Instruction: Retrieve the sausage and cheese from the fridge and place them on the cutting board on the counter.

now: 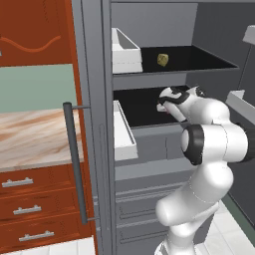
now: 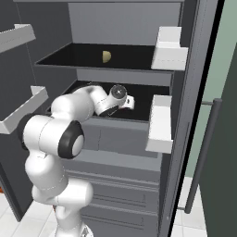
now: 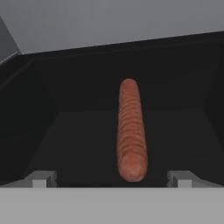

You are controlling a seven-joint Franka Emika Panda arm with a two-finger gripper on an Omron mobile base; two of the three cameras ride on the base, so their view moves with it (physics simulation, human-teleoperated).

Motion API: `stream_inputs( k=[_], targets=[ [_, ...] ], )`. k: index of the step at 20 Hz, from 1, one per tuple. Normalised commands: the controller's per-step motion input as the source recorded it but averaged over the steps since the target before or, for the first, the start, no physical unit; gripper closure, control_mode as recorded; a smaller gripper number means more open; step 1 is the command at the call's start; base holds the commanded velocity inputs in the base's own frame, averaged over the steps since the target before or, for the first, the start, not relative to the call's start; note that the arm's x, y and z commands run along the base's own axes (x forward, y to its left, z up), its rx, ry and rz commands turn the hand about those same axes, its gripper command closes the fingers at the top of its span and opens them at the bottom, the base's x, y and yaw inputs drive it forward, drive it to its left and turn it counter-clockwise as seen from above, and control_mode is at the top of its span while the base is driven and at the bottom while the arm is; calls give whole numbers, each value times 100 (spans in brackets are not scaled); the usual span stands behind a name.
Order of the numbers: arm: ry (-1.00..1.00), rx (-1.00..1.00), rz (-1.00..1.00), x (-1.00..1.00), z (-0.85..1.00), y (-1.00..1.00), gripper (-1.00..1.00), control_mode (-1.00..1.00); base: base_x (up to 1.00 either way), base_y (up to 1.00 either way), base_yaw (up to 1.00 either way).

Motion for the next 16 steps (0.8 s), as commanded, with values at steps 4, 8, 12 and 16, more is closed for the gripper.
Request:
stream_inputs(
  k=[4, 8, 12, 16],
  targets=[
    [0, 0, 3, 15, -5, 0, -100, -100, 0, 0, 0],
    [0, 0, 3, 14, -6, 0, -100, -100, 0, 0, 0],
    [5, 0, 3, 19, 0, 0, -100, -100, 0, 0, 0],
    [4, 0, 2, 18, 0, 0, -100, -100, 0, 0, 0]
  ],
)
